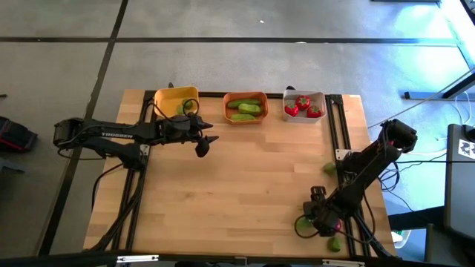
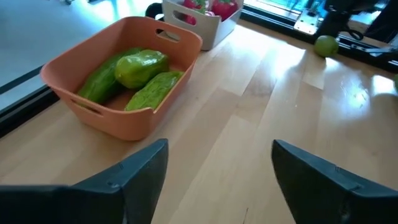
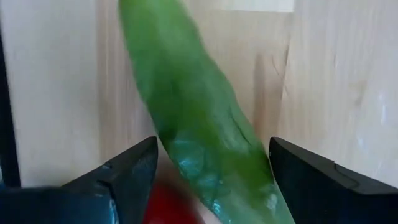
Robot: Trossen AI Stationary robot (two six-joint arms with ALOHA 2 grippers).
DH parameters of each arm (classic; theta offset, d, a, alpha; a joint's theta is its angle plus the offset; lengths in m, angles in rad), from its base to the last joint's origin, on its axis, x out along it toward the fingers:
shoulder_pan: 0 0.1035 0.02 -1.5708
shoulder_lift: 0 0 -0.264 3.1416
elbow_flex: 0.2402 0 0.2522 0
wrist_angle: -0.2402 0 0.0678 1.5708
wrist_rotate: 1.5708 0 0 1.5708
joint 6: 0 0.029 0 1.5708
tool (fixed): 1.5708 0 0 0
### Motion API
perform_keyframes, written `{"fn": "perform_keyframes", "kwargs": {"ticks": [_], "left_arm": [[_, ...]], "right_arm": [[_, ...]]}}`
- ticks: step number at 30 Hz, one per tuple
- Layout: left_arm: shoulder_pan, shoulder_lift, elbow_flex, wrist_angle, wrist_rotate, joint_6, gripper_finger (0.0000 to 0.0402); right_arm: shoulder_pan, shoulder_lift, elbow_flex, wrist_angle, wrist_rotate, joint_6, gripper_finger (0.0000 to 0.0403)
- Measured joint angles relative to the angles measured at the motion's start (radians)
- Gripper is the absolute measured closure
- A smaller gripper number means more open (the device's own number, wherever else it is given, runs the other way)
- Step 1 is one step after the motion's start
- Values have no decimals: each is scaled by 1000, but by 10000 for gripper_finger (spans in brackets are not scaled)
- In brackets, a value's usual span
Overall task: Sort produce into baskets
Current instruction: Put the cucumber into the orange bin
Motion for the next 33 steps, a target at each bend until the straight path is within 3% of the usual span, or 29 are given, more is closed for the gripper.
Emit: {"fn": "perform_keyframes", "kwargs": {"ticks": [7,16,24,33], "left_arm": [[0,0,0,0,0,-17,121],[0,0,0,1,0,-19,121],[0,0,0,2,0,-21,121],[-62,0,0,58,0,37,121]], "right_arm": [[-5,0,-56,40,7,169,113],[-96,0,-59,42,37,261,211],[-229,-1,-40,92,-1,141,237],[-431,-3,35,199,31,-212,235]]}}
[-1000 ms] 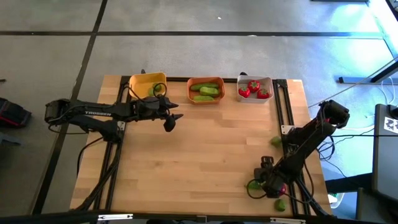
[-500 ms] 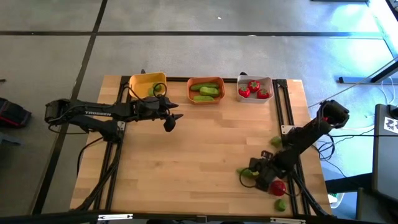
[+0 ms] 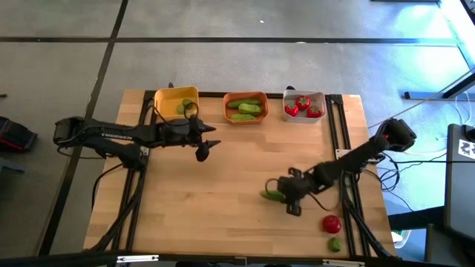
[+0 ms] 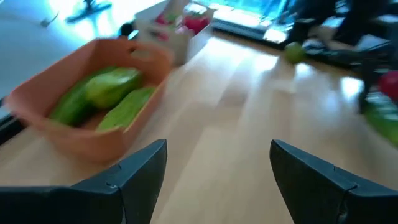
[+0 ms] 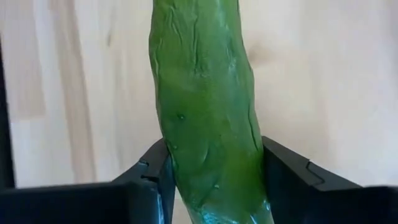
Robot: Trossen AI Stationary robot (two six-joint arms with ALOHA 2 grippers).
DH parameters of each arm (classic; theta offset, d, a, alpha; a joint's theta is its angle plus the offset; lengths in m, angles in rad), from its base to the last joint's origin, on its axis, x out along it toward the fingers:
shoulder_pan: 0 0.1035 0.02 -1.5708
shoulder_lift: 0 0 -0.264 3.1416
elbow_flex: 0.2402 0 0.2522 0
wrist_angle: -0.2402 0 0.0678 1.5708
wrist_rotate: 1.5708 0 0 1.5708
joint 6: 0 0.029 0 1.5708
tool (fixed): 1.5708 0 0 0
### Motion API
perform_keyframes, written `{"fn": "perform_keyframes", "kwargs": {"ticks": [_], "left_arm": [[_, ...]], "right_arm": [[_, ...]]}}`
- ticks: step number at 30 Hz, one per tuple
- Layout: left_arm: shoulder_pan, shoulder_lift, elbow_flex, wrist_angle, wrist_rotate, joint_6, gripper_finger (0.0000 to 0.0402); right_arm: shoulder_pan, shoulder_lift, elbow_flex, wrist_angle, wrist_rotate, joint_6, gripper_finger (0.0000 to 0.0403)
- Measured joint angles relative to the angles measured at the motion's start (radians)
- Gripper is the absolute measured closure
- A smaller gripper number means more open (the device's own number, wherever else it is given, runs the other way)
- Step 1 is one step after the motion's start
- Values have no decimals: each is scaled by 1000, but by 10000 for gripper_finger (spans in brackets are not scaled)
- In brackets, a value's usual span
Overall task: Sort produce into baskets
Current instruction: Put the cucumber into the orange bin
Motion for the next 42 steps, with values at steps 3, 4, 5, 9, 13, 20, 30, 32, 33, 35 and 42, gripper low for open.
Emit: {"fn": "perform_keyframes", "kwargs": {"ticks": [3,4,5,9,13,20,30,32,33,35,42], "left_arm": [[-46,0,0,51,0,22,121],[-61,0,0,67,0,27,121],[-75,0,0,83,0,28,121],[-118,0,0,123,0,29,121],[-140,0,0,130,0,23,121],[-141,0,0,130,-3,8,121],[-141,21,0,128,-67,8,121],[-139,38,0,131,-80,8,121],[-139,49,0,131,-85,8,121],[-139,71,0,139,-87,8,121],[-139,133,0,181,-87,-28,121]], "right_arm": [[-76,0,30,2,2,-106,235],[-100,0,40,-1,1,-147,235],[-126,0,52,-4,2,-190,235],[-234,0,115,-3,28,-338,235],[-334,0,187,-4,86,-503,235],[-488,0,299,4,204,-737,235],[-695,22,310,136,223,-943,235],[-733,44,310,180,221,-967,235],[-752,58,310,197,218,-970,235],[-789,95,310,244,196,-970,235],[-875,226,310,349,86,-1002,235]]}}
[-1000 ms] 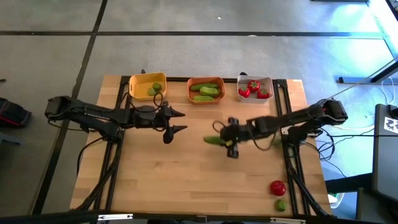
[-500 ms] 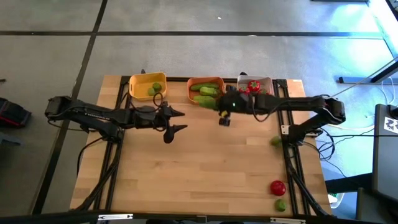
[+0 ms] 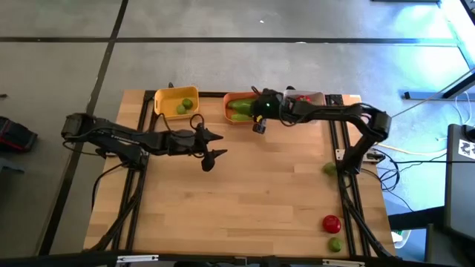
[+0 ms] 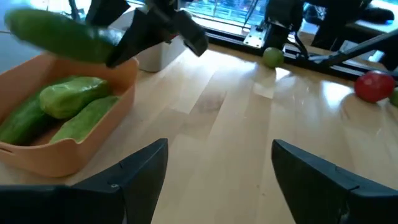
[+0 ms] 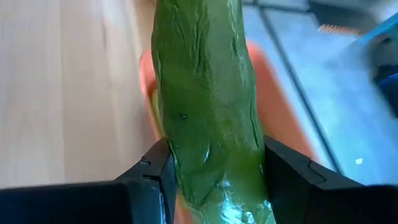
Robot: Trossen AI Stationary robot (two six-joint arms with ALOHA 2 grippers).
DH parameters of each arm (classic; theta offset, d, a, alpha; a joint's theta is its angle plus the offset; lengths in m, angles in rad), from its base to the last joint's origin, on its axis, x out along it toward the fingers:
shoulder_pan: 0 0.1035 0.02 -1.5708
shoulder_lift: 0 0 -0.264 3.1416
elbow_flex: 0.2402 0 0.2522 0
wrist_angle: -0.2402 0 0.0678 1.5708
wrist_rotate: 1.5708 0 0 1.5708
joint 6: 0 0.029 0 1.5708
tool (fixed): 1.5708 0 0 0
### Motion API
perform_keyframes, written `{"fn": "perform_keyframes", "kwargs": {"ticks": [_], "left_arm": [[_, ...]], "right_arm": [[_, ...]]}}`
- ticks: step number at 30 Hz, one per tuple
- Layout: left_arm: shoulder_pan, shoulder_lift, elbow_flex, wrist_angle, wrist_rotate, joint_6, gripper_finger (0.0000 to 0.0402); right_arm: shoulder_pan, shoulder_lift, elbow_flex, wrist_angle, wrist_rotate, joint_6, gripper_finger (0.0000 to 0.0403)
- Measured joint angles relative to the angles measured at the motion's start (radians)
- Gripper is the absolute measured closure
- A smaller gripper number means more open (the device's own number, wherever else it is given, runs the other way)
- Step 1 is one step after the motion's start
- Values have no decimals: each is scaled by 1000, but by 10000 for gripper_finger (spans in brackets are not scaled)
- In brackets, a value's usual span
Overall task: Sort produce into baskets
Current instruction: Put the cucumber into the orange bin
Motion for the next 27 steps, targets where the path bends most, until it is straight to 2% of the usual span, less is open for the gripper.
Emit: {"fn": "perform_keyframes", "kwargs": {"ticks": [4,21,27], "left_arm": [[1,19,0,-3,0,12,121],[40,33,0,1,-2,29,121],[40,33,0,0,-2,36,121]], "right_arm": [[-27,53,0,12,-48,-48,235],[-68,151,0,44,-85,-91,234],[-68,151,0,46,-65,-92,191]]}}
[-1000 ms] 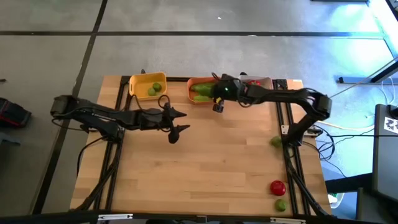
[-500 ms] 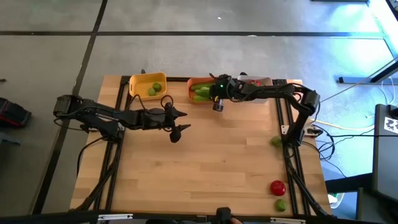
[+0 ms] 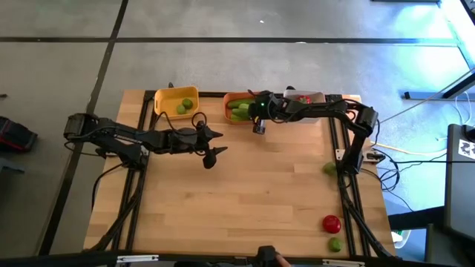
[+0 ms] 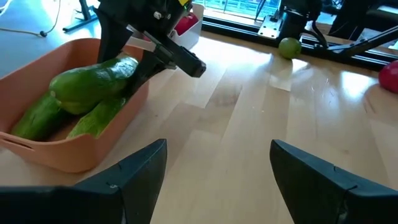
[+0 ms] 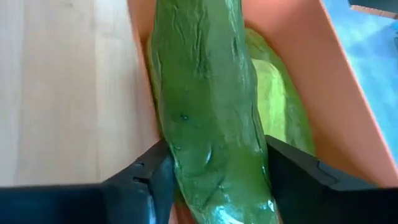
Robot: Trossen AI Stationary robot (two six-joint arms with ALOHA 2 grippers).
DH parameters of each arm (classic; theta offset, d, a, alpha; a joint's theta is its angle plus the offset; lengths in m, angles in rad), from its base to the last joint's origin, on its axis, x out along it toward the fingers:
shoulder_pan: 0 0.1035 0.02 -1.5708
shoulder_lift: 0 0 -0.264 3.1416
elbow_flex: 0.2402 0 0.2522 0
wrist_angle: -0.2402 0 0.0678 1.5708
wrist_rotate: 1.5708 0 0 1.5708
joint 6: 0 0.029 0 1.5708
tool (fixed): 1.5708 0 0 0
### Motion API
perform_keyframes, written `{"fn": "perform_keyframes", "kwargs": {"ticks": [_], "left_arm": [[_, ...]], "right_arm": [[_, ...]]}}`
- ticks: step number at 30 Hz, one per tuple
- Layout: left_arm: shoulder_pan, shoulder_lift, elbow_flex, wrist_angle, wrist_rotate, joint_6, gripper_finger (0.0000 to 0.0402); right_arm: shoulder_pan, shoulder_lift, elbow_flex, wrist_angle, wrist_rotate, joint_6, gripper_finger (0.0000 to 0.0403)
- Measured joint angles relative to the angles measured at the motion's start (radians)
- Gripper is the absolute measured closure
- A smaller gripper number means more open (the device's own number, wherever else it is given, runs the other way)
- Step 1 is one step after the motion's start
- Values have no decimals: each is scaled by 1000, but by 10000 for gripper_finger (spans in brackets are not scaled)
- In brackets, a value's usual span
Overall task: Sort produce into baskets
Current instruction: Put the cucumber into the orange bin, then put the lime into the yellow bin
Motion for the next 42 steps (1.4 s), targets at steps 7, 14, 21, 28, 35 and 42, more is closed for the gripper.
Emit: {"fn": "perform_keyframes", "kwargs": {"ticks": [7,14,21,28,35,42], "left_arm": [[0,0,0,0,0,-1,121],[0,0,0,0,0,0,121],[0,0,0,-8,0,-1,121],[0,0,0,-8,0,-5,121],[-1,0,0,-8,0,-6,121],[-1,0,0,-7,0,-14,121]], "right_arm": [[0,0,0,-4,36,0,127],[1,-35,0,-11,46,0,119],[21,-161,0,-22,46,14,127],[102,-274,0,-109,62,34,127],[240,-350,0,-298,63,124,127],[380,-360,0,-473,63,275,127]]}}
